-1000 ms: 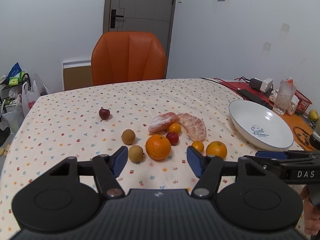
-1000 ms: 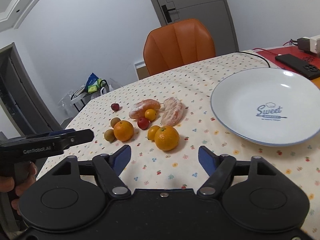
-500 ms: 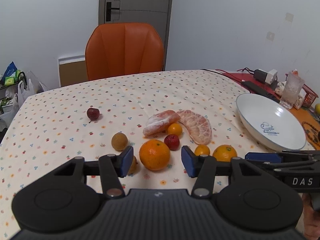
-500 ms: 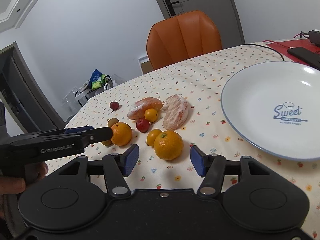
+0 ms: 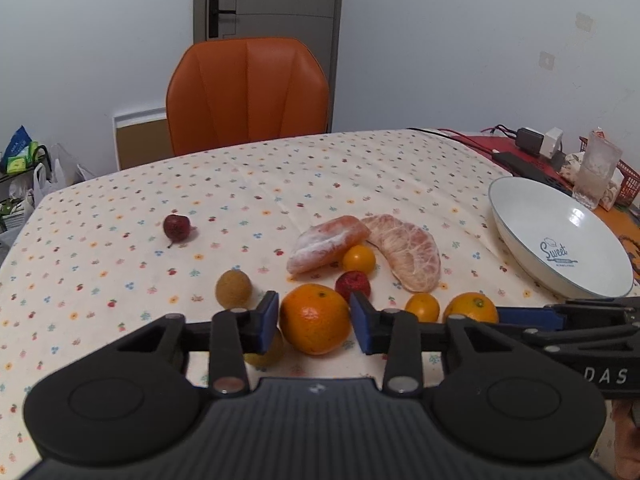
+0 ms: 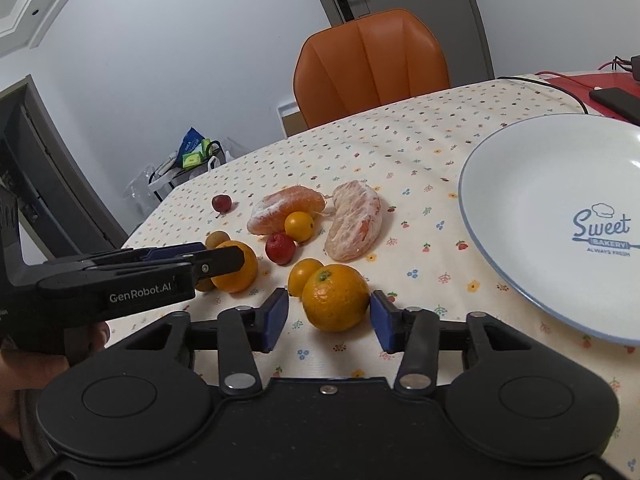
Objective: Organize fruits
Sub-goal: 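Move the left tool toward one large orange while the right tool approaches another, then close the left tool on its large orange while the right tool closes on the other orange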
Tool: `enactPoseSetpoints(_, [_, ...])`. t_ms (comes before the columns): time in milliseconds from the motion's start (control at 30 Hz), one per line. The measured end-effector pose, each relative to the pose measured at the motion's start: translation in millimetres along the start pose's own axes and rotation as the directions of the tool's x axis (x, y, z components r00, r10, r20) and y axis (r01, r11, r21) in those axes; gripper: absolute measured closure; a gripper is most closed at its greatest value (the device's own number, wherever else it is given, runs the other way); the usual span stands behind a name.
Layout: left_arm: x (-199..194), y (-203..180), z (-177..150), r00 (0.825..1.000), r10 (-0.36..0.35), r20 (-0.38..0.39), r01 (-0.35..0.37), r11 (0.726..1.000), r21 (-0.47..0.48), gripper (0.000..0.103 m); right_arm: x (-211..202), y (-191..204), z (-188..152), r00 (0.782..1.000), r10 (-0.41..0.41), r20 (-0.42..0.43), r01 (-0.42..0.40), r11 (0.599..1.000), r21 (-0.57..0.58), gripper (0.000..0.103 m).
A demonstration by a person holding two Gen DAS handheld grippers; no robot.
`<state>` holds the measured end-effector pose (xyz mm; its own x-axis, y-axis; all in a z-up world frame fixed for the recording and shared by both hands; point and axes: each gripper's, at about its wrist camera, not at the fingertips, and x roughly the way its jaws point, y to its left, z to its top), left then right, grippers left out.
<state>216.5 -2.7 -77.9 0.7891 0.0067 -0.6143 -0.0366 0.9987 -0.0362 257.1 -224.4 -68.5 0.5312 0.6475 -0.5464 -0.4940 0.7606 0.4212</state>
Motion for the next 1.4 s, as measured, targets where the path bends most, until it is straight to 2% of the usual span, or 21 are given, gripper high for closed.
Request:
enactPoseSetpoints(100, [-1.8, -1.8, -0.5, 1.000, 0.001, -0.003, -0.001, 1.000, 0.001, 0.067, -0.2, -1.1, -0.6, 1.000, 0.003, 0.001, -0.003, 1.000, -0.001, 0.067])
enactPoseSetpoints(267, [-12.6, -4.6, -0.1, 1.000, -0.004, 0.006, 0.004, 1.000, -0.005, 0.071, -7.5, -3.7, -2.7, 1.000, 0.017, 0.020, -0.017, 1.000, 0.009, 0.069])
enactPoseSetpoints(333, [-19.8, -6.5, 1.8, 1.000, -0.006, 0.021, 0.006, 1.000, -0.006, 0.088, -13.3, -3.4, -2.4, 0.999, 0.023, 0.035, -0.024, 1.000, 0.010, 0.071])
enactPoseSetpoints(500, [-33.4, -15.4, 4.1, 0.999, -0.011, 0.037, 0.010, 1.000, 0.019, 0.088, -26.2, -3.0, -3.2, 0.998, 0.020, 0.059, -0.021, 1.000, 0.015, 0.075])
enactPoseSetpoints(567, [-33.3, -16.1, 2.7, 1.000, -0.011, 0.018, 0.011, 1.000, 0.003, 0.088, -30.6, -3.9, -5.0, 0.998, 0.020, 0.062, -0.021, 1.000, 0.020, 0.094])
enactPoseSetpoints(633, [-35.0, -17.9, 0.3, 1.000, -0.008, 0.012, 0.008, 1.000, -0.001, 0.085, -35.6, -6.1, -7.1, 0.998, 0.028, 0.064, -0.031, 0.999, 0.037, 0.095])
enactPoseSetpoints(767, [-38.5, -20.1, -6.3, 1.000, -0.015, -0.006, 0.015, 1.000, 0.007, 0.082, -45.4, -5.9, -11.7, 0.998, 0.024, 0.065, -0.026, 0.999, 0.029, 0.093])
enactPoseSetpoints(867, [-39.1, -20.3, -10.7, 1.000, -0.018, -0.018, 0.018, 1.000, 0.007, 0.078, -48.4, -5.8, -14.2, 0.998, 0.021, 0.062, -0.023, 0.999, 0.037, 0.085])
enactPoseSetpoints(967, [-41.2, -19.0, -12.6, 1.000, -0.002, -0.005, 0.002, 1.000, 0.016, 0.065, -48.9, -3.6, -16.0, 0.998, 0.024, 0.066, -0.026, 0.999, 0.040, 0.080])
enactPoseSetpoints(1033, [-42.7, -15.7, -12.8, 1.000, 0.003, 0.008, -0.003, 1.000, 0.010, 0.055, -49.1, -1.0, -16.8, 0.997, 0.033, 0.065, -0.035, 0.999, 0.040, 0.067])
enactPoseSetpoints(1133, [-42.7, -13.0, -13.5, 0.999, 0.027, 0.020, -0.027, 0.999, 0.022, 0.047, -47.3, 8.0, -19.7, 0.997, 0.053, 0.055, -0.053, 0.998, 0.013, 0.055])
enactPoseSetpoints(1300, [-38.6, -7.4, -15.5, 1.000, 0.002, 0.008, -0.002, 1.000, 0.012, 0.047, -31.8, 20.4, -25.0, 0.998, 0.058, 0.016, -0.058, 0.998, -0.026, 0.054])
enactPoseSetpoints(1400, [-34.9, -3.9, -17.2, 1.000, -0.001, 0.001, 0.001, 1.000, 0.004, 0.047, -21.2, 21.1, -27.1, 0.999, 0.053, -0.008, -0.053, 0.998, -0.029, 0.057])
